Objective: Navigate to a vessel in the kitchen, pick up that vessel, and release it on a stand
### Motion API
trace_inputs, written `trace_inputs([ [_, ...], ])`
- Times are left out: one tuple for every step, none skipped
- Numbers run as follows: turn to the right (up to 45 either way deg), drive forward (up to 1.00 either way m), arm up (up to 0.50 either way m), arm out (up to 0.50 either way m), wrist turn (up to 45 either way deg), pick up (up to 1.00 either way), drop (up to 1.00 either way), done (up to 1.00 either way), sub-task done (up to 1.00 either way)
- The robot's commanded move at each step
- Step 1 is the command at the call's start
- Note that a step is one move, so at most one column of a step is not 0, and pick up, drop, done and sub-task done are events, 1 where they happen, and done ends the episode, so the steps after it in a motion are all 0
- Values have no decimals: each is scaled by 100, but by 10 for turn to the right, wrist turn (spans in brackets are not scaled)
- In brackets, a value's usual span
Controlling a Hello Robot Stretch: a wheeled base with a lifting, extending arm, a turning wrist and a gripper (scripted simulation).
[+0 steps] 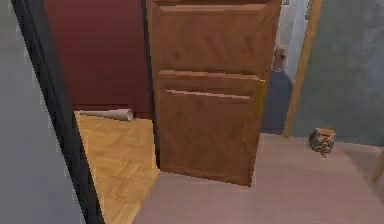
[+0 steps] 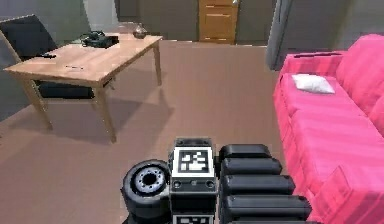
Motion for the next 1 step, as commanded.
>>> trace_inputs([
  [-450,0,0,0,0,0,0,0,0],
])
